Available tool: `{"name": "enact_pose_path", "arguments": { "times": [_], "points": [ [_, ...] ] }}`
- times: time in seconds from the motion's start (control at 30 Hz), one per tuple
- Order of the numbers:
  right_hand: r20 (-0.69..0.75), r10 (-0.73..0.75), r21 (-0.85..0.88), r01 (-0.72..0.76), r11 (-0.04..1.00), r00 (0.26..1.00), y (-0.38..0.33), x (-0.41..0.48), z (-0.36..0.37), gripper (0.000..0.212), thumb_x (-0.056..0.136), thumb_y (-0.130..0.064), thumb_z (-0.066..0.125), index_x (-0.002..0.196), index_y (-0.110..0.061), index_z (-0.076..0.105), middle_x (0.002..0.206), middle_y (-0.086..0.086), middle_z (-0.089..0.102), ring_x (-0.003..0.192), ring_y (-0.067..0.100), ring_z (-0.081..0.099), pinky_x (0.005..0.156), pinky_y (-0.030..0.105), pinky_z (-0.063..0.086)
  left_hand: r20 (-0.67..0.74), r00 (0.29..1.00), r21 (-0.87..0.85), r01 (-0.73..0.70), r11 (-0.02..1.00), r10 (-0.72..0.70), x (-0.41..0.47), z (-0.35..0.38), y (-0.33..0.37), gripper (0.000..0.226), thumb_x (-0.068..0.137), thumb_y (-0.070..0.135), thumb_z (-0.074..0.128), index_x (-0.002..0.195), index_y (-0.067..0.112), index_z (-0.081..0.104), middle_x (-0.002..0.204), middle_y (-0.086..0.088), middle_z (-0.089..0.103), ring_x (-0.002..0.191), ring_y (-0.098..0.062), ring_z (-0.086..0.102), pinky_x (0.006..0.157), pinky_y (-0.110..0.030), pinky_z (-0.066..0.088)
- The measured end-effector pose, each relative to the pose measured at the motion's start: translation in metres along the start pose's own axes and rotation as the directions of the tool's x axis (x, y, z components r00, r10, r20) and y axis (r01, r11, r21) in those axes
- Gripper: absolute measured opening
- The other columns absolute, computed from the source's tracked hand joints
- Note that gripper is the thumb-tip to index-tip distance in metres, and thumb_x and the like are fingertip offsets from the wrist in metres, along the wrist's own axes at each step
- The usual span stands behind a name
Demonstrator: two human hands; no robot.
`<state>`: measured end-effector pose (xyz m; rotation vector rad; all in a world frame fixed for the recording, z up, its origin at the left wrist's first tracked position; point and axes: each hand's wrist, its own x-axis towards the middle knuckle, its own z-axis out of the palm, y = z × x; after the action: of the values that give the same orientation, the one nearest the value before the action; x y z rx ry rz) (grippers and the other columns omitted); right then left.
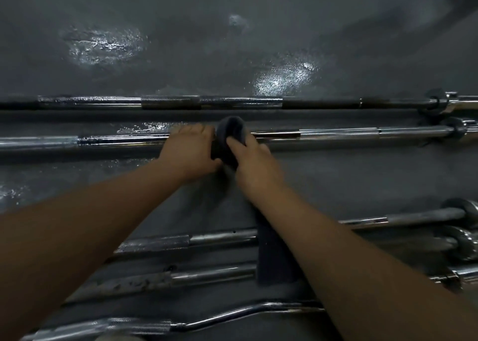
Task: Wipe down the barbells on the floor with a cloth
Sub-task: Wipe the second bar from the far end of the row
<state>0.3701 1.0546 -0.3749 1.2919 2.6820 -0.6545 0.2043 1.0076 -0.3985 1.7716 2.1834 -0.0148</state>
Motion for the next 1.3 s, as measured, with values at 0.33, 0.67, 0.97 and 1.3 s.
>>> {"name": "enact_pose_path", "arguments": {
  "times": [0.33, 0.67, 0.97, 1.3],
  "points": [
    [-0.059, 0.312, 0.011, -0.312, 0.95, 0.948, 0.032, -0.056, -0.004, 0.063, 0.082, -0.005, 0.055, 0.14, -0.028, 0.045, 0.138, 0.013, 0.043, 0.113, 0.041, 0.05, 0.092, 0.043, 0.046, -0.095, 0.995, -0.18, 0.005, 0.984, -0.023, -0.045, 0.008, 0.017, 0.042, 0.091, 0.055, 0.047, 0.109, 0.02, 0.062, 0.103, -0.006, 0.063, 0.096, -0.031, 0.059, 0.082, -0.039, 0.047],
    [-0.081, 0.374, -0.006, -0.376, 0.927, 0.924, 0.063, -0.089, -0.008, 0.051, 0.078, -0.005, 0.056, 0.127, -0.022, 0.056, 0.124, 0.016, 0.051, 0.105, 0.043, 0.053, 0.089, 0.044, 0.05, 0.135, 0.983, -0.195, -0.094, 0.976, 0.121, -0.102, 0.01, 0.02, 0.057, 0.083, 0.048, 0.043, 0.131, 0.019, 0.049, 0.122, -0.008, 0.063, 0.107, -0.03, 0.059, 0.087, -0.035, 0.044],
    [-0.071, 0.457, 0.058, -0.454, 0.889, 0.887, 0.072, -0.103, 0.007, 0.058, 0.084, -0.003, 0.051, 0.138, -0.024, 0.053, 0.129, 0.014, 0.053, 0.114, 0.04, 0.052, 0.092, 0.043, 0.047, 0.065, 0.974, -0.01, -0.217, 0.976, 0.218, -0.166, 0.043, 0.029, 0.091, 0.092, 0.074, 0.027, 0.151, 0.005, 0.035, 0.158, -0.014, 0.032, 0.144, -0.028, 0.034, 0.117, -0.046, 0.026],
    [0.018, 0.248, -0.138, -0.243, 0.96, 0.969, 0.062, -0.08, -0.016, 0.061, 0.086, -0.008, 0.054, 0.144, -0.026, 0.047, 0.137, 0.014, 0.051, 0.116, 0.041, 0.051, 0.094, 0.044, 0.045, 0.208, 0.959, -0.124, -0.169, 0.978, 0.193, -0.108, 0.022, 0.002, 0.096, 0.081, 0.084, 0.005, 0.158, 0.026, 0.005, 0.166, 0.003, 0.006, 0.15, -0.019, 0.013, 0.119, -0.04, 0.009]
  ]
}}
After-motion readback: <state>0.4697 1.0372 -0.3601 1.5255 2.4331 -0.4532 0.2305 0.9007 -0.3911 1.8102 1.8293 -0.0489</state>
